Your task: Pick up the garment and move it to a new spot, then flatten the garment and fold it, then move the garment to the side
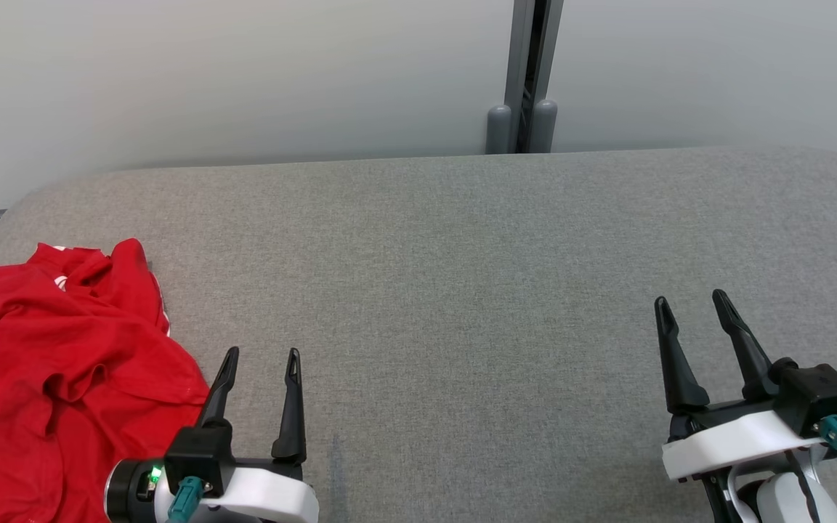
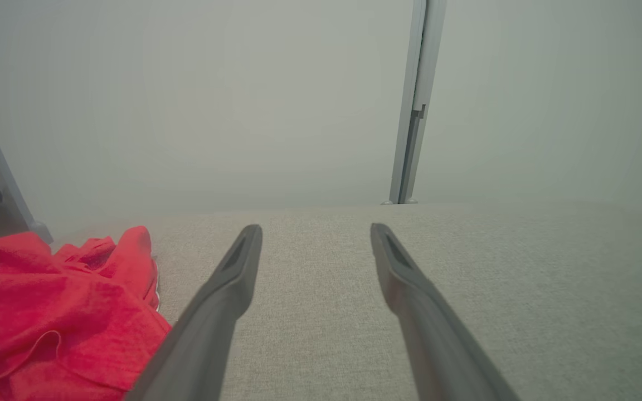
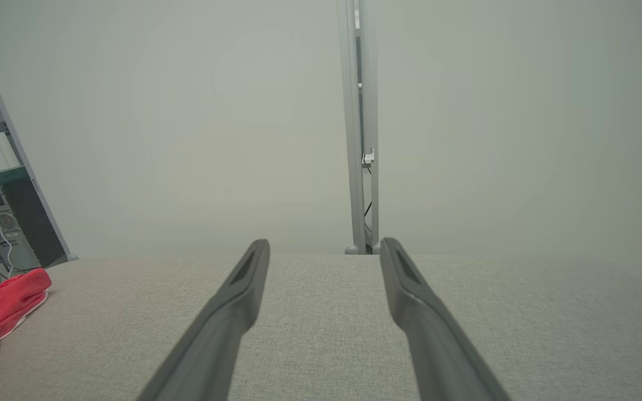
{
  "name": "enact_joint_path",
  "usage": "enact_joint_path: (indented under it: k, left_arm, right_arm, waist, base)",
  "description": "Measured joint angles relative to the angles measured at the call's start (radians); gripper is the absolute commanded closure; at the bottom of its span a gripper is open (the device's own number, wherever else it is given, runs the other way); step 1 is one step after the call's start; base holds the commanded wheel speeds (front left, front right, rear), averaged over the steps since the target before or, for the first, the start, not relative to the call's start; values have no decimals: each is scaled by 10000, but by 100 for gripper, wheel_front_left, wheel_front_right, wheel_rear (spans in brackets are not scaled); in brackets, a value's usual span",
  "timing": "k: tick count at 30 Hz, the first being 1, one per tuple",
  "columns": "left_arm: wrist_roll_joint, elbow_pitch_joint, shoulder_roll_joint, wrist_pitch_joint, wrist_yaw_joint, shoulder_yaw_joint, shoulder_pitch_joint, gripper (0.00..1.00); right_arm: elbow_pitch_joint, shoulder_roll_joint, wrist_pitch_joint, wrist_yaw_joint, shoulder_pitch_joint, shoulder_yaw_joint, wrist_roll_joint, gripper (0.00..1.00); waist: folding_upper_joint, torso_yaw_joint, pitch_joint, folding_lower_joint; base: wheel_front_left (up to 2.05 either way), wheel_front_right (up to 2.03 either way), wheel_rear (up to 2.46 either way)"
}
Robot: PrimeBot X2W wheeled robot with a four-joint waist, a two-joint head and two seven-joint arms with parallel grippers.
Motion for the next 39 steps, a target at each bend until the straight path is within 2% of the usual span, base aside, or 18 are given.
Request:
enact_joint_path:
  k: [10,30,35,39]
  left_arm:
    - [65,-27,2,-12,94,17,21,0]
    - [48,-61,2,-12,117,31,52,0]
    - [65,-65,0,-12,113,-44,-58,0]
    - [360,-40,0,-12,251,-50,-146,0]
  right_arm:
    - [441,-13,-73,0,-44,-610,-451,0]
    - [612,-13,-73,2,-148,-654,-529,0]
    - [472,-19,-73,0,-143,-573,-428,0]
    - [301,-4,-73,2,-136,-316,-456,0]
  waist:
    - [0,-10,-92,0]
    - [0,3,-9,0]
    - [0,266,108,0]
    - [0,766,260,0]
  base:
    - [0,0,0]
    - [0,0,0]
    - [0,0,0]
    - [0,0,0]
